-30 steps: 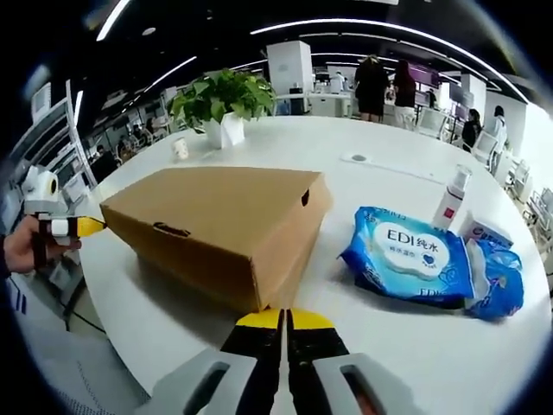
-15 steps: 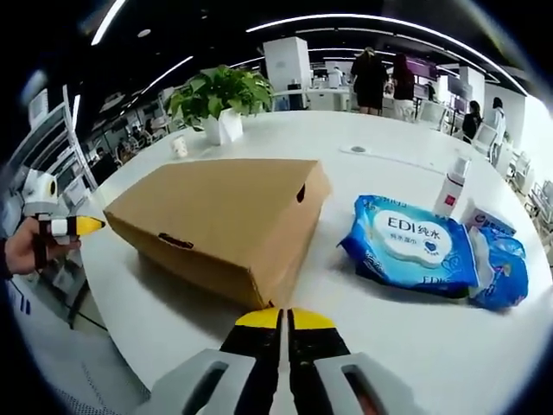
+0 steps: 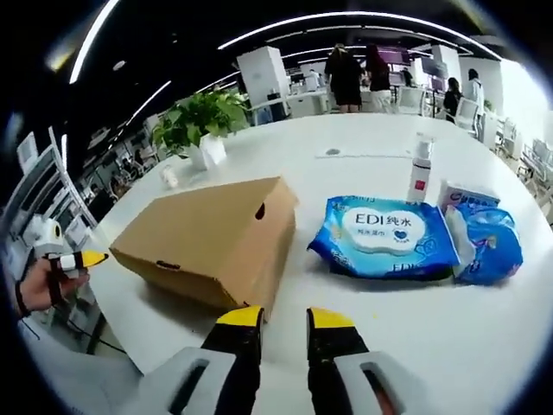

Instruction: Operate the shoe box by opening the lid, removing the specified soft item, and placing it in the target area until the item is outside and the box remains undamaged.

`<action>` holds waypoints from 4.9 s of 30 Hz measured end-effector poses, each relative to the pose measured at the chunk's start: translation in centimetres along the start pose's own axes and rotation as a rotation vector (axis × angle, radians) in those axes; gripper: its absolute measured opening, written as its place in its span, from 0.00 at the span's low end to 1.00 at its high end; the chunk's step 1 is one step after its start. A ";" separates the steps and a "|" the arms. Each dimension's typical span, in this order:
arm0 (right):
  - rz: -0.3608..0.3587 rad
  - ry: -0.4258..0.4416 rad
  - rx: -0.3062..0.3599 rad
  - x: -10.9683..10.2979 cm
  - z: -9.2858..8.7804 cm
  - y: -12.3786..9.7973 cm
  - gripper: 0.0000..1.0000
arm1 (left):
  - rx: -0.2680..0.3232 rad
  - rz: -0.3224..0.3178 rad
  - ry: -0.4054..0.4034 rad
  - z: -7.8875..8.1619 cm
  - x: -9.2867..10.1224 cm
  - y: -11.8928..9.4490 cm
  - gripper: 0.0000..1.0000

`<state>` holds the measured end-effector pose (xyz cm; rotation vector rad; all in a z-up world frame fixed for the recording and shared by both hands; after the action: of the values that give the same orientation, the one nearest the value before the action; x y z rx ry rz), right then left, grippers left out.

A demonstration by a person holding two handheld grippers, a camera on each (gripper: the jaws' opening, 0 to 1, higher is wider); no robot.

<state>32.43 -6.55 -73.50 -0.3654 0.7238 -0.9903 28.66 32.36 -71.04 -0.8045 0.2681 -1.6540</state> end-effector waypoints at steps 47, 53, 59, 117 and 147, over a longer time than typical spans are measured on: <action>0.194 0.098 -0.001 -4.6 0.6 3.1 0.30 | -0.077 -0.028 0.038 0.1 0.7 3.7 0.25; 0.196 0.113 0.002 -4.5 0.3 3.3 0.30 | -0.084 -0.028 0.040 0.0 0.7 3.6 0.26; 0.200 0.114 -0.003 -4.4 0.4 3.6 0.30 | -0.085 -0.030 0.040 0.2 0.7 3.9 0.26; 0.136 0.074 0.041 1.4 6.7 4.7 0.38 | -0.034 -0.044 0.036 5.7 2.9 10.7 0.32; -0.082 0.000 0.180 8.0 3.1 -13.3 0.56 | 0.033 -0.068 0.141 3.5 11.6 3.0 0.39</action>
<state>28.99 -20.41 -66.60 -0.2393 0.6182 -1.1239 32.69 21.63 -66.12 -0.6802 0.3143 -1.7779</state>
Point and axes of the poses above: the point that each gripper's makers call its tool centre point, and the gripper's own axes: y roughly forward along the fingers, x roughly to its right, z roughly out of its top, the point moved 6 cm from there along -y, roughly backward along the fingers, and after that the axes turned 8 degrees about z, right-handed, at the moved point
